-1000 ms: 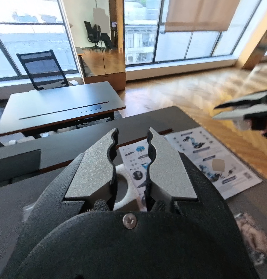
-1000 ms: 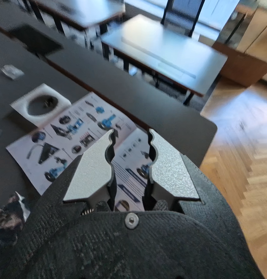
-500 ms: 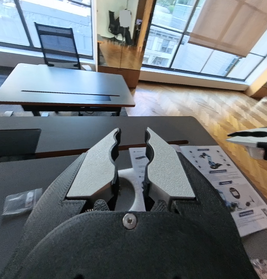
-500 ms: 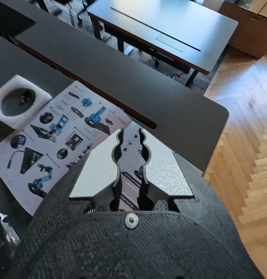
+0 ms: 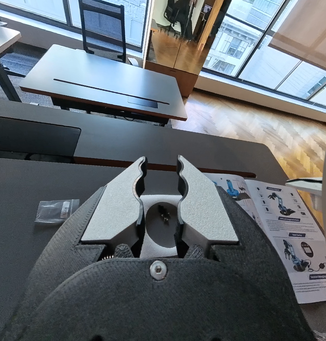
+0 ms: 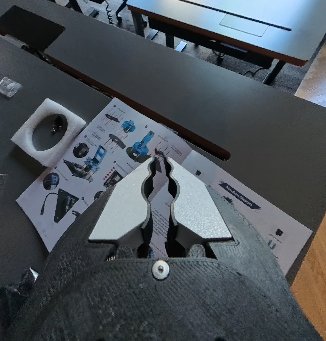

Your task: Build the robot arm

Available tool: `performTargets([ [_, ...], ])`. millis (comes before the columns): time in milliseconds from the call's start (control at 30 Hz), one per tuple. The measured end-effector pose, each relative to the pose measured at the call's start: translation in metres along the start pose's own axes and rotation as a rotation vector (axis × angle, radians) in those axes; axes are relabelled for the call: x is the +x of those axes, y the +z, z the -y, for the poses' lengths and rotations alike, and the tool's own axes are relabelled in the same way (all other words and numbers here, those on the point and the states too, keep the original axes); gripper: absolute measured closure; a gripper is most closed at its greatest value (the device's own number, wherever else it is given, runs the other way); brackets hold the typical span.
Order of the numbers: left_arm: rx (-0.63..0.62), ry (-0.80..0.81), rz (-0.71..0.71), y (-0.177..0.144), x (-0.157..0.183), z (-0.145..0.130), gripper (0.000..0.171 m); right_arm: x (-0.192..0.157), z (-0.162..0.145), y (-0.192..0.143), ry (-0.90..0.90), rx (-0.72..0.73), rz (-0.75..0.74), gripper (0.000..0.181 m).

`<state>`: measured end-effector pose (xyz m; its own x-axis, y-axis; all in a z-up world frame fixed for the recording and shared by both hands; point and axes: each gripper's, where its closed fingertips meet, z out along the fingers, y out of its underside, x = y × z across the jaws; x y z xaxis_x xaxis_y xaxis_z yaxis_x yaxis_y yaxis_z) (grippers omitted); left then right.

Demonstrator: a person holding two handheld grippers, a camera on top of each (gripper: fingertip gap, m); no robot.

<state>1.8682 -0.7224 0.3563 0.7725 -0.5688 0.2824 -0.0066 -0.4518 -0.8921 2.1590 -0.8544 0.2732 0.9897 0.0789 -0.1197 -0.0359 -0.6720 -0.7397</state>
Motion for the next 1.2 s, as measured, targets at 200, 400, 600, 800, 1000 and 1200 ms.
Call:
performTargets([
  [200,0.049,-0.041,-0.071,-0.001,0.010,0.007,0.143,-0.013,-0.005,0.003,0.010,-0.014,0.063,0.173],
  [400,0.095,-0.077,-0.076,-0.003,0.007,0.013,0.145,-0.013,0.006,0.002,0.003,0.049,0.045,0.173],
  [600,0.096,-0.087,-0.068,-0.005,0.003,0.013,0.144,-0.013,0.004,0.007,0.009,0.044,0.044,0.173],
  [800,0.102,-0.085,-0.079,-0.007,0.007,0.014,0.144,-0.016,0.002,0.011,0.002,0.032,0.052,0.173],
  [1000,0.126,-0.095,-0.081,-0.010,0.006,0.018,0.145,-0.015,0.003,0.010,0.001,0.037,0.050,0.173],
  [1200,0.142,-0.106,-0.084,-0.011,0.005,0.021,0.145,-0.011,0.003,0.009,-0.001,0.031,0.035,0.173],
])
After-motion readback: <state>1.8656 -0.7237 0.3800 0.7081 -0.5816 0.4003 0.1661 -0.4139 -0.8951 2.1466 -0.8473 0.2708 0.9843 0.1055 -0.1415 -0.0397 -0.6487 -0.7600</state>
